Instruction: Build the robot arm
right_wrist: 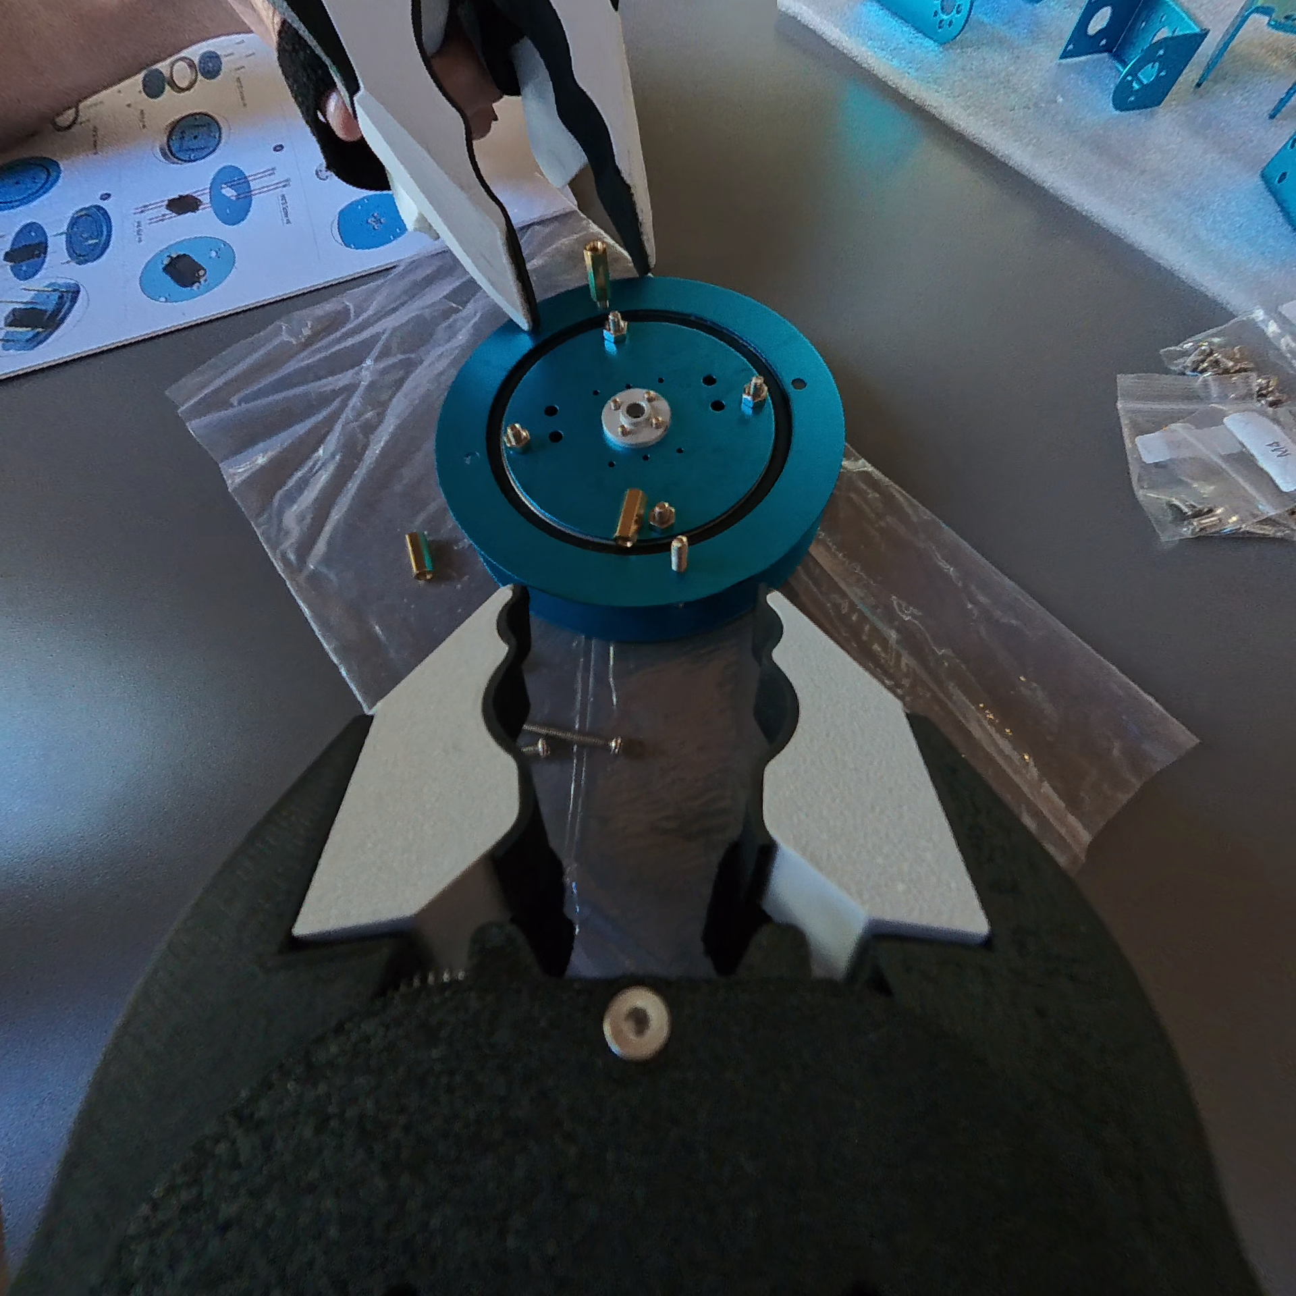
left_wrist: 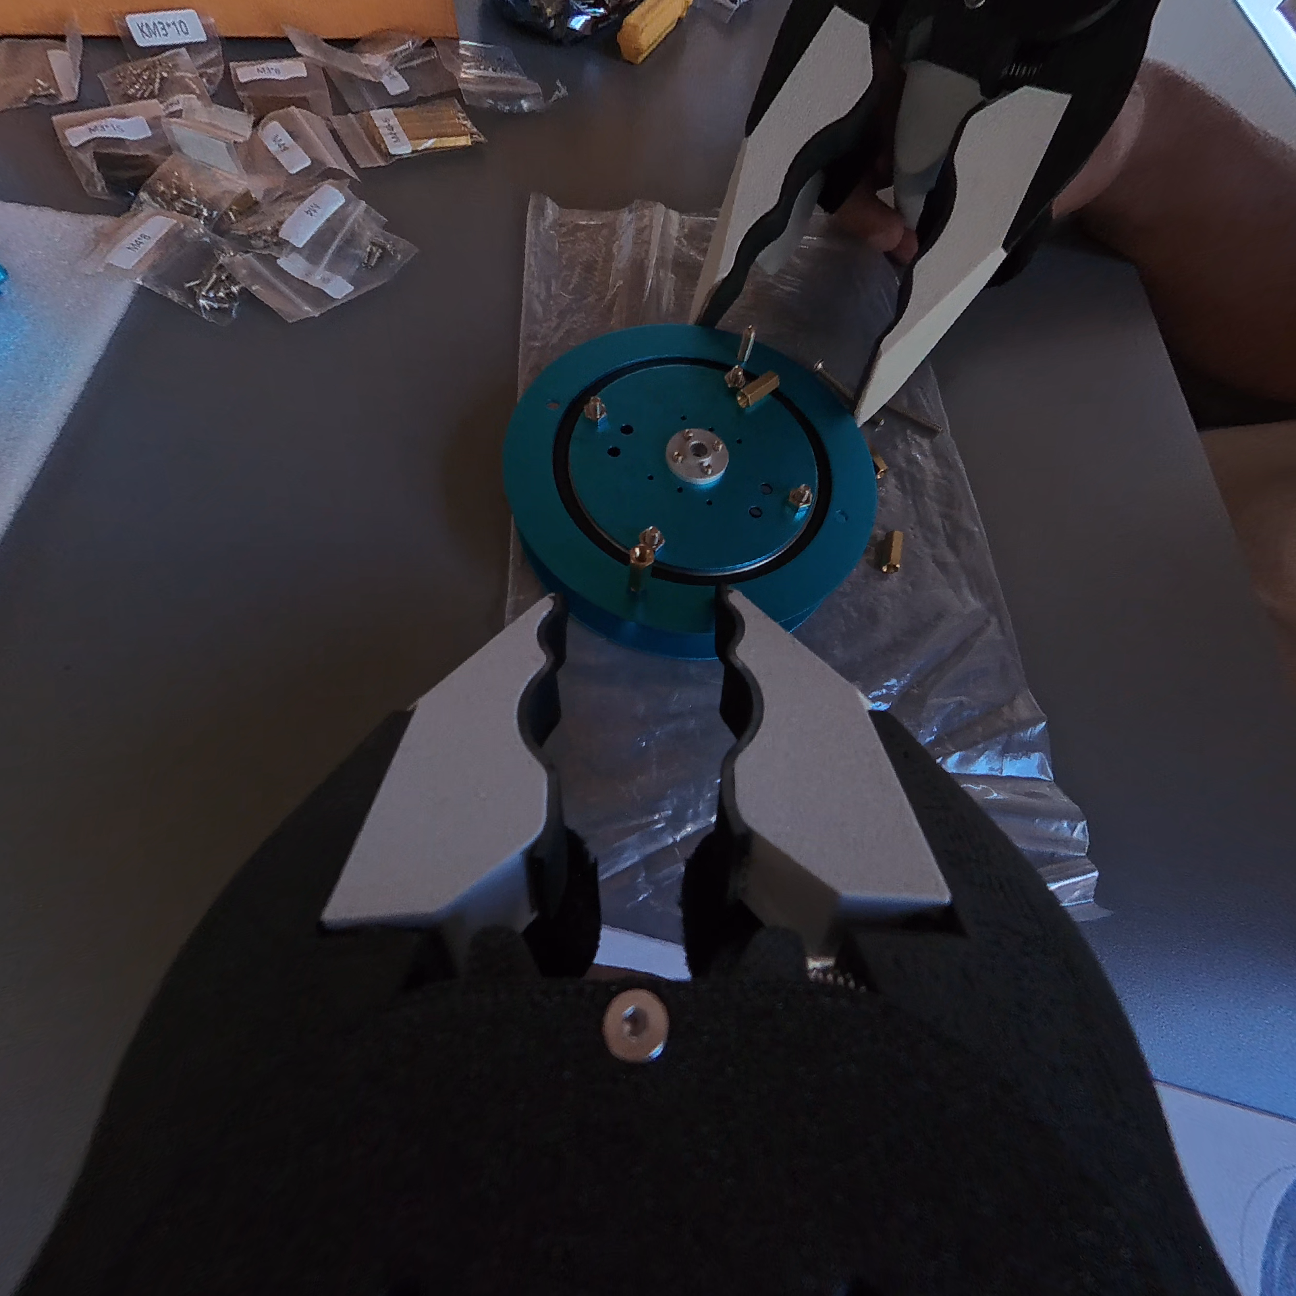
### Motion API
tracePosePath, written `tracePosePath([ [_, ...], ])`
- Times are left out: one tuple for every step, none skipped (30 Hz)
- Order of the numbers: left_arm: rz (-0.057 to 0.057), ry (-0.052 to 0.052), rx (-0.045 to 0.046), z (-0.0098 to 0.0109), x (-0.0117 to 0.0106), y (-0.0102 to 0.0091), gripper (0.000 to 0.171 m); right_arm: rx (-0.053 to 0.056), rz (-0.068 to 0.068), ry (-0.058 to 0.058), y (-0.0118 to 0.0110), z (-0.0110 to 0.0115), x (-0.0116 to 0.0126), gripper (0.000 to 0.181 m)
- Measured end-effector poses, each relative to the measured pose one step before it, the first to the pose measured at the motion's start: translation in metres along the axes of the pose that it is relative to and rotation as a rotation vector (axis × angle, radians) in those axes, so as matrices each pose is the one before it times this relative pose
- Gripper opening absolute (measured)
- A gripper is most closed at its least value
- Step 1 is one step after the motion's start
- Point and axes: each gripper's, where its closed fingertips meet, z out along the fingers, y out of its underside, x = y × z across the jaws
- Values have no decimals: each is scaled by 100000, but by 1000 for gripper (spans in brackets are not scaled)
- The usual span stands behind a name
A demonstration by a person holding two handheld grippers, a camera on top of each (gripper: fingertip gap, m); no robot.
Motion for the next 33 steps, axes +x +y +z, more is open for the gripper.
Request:
tracePosePath([
  [282,-83,-69,-46,-1,5,42,410,-144,-226,-39,-45,-41,63],
  [232,590,222,-46,109,-32,42,325,-23,-64,-22,-59,-7,63],
  [229,1420,718,-79,247,-113,42,201,123,77,24,-95,44,63],
  [210,788,927,-105,156,-176,42,486,241,-238,-9,-119,2,63],
  [446,41,845,-149,45,-200,42,1049,119,-202,-80,-161,4,63],
  [556,81,1055,-197,50,-261,42,1593,138,430,-153,-219,81,62],
  [461,84,1520,-277,55,-340,43,2171,-34,309,-252,-250,56,59],
  [338,-390,1854,-308,-33,-385,42,2623,-151,828,-307,-282,109,55],
  [414,-975,1985,-344,-139,-397,43,3141,-774,1556,-386,-318,219,52],
  [455,-1269,2293,-372,-190,-421,43,3035,-117,1151,-437,-320,142,49],
  [234,-1262,2588,-376,-203,-451,42,1291,538,-358,-302,-303,-78,48],
  [-43,-1425,2355,-349,-244,-421,42,-872,1086,-1080,-69,-306,-219,48],
  [-101,-1407,2049,-307,-263,-375,42,-2001,626,-954,69,-317,-296,45],
  [-78,-997,2008,-239,-189,-365,42,-3235,-658,-868,253,-279,-406,41],
  [-118,-609,1849,-179,-119,-346,42,-4885,-1724,-2369,485,-204,-713,39],
  [-265,-129,1396,-109,-9,-273,42,-5443,-1290,-3313,535,-123,-884,39],
  [-306,605,724,-33,134,-164,42,-5127,-706,-4048,523,-22,-991,37],
  [-318,487,87,36,171,-52,42,-3973,-688,-3262,374,40,-862,37],
  [-200,-165,-364,89,128,4,42,-2192,-1106,-2133,173,124,-613,34],
  [133,-73,-391,119,169,-13,41,-302,-1265,-1244,19,223,-360,33],
  [592,239,19,123,257,-89,41,910,-1502,-952,-69,283,-236,33],
  [1121,114,397,109,280,-166,40,1873,-1550,-717,-203,219,-153,33],
  [1523,-127,253,74,265,-159,40,2080,-800,169,-203,136,43,33],
  [1751,-573,-200,65,201,-111,39,946,97,932,-22,28,233,32],
  [1845,-843,-125,37,132,-118,38,-505,764,885,151,-79,272,30],
  [1691,-858,110,13,97,-131,37,-935,1045,554,161,-115,237,29],
  [1325,-395,170,10,125,-108,36,-586,1134,146,112,-116,120,29],
  [803,74,65,15,155,-66,34,-392,752,269,73,-105,53,27],
  [305,245,-214,40,125,13,33,-133,159,150,5,-75,-71,25],
  [29,216,-629,57,70,88,31,168,-283,-350,-42,13,-211,23],
  [-11,62,-950,73,34,161,29,-460,-443,-140,58,69,-215,22],
  [179,-68,-1080,62,11,189,28,-1363,-932,458,177,55,-98,22],
  [437,-196,-865,69,5,159,27,-1772,-1423,1040,207,-1,45,21],
])
